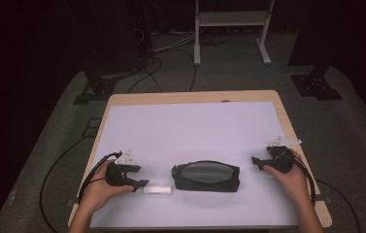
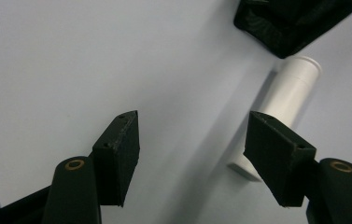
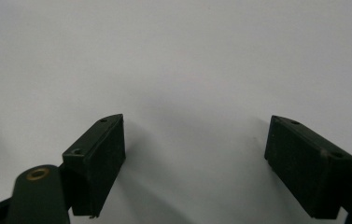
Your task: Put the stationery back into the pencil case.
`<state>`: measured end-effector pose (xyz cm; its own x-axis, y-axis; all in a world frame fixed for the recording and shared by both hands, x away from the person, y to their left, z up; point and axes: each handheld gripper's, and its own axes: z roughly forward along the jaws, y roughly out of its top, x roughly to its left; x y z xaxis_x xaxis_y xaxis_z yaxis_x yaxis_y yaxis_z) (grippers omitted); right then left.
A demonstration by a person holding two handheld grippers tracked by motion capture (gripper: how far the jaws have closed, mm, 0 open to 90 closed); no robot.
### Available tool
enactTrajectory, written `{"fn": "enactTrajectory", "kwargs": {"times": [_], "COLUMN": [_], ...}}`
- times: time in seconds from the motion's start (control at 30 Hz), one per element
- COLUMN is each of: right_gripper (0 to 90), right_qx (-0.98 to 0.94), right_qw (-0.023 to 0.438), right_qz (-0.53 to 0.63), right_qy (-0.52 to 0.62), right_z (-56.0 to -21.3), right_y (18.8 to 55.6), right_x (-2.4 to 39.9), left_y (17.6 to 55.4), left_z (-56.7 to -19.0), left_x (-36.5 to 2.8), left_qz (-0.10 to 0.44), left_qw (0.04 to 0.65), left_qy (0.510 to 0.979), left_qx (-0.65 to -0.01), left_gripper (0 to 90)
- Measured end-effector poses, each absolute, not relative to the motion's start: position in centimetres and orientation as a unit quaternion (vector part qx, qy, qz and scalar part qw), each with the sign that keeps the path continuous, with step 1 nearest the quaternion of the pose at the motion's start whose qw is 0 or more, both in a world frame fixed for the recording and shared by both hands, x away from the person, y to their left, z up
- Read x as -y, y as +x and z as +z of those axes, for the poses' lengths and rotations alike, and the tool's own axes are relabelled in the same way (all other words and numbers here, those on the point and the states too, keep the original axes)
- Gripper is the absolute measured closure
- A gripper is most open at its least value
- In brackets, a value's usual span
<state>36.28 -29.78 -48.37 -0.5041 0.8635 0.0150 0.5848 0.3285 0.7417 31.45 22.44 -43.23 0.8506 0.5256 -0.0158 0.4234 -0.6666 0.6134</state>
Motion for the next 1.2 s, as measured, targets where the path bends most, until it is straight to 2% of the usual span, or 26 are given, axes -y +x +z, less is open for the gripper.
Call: {"fn": "enactTrajectory", "kwargs": {"times": [0.67,1.2], "right_gripper": [18.9,18.9], "right_qx": [-0.791,-0.791], "right_qw": [0.195,0.195], "right_qz": [0.356,0.356], "right_qy": [0.458,0.459], "right_z": [-48.4,-48.4], "right_y": [36.3,36.3], "right_x": [29.8,29.8], "left_y": [30.3,30.0], "left_z": [-42.9,-43.7], "left_x": [-19.6,-17.8], "left_qz": [0.052,0.035], "left_qw": [0.297,0.278], "left_qy": [0.932,0.944], "left_qx": [-0.202,-0.176], "left_gripper": [36.9,42.7]}}
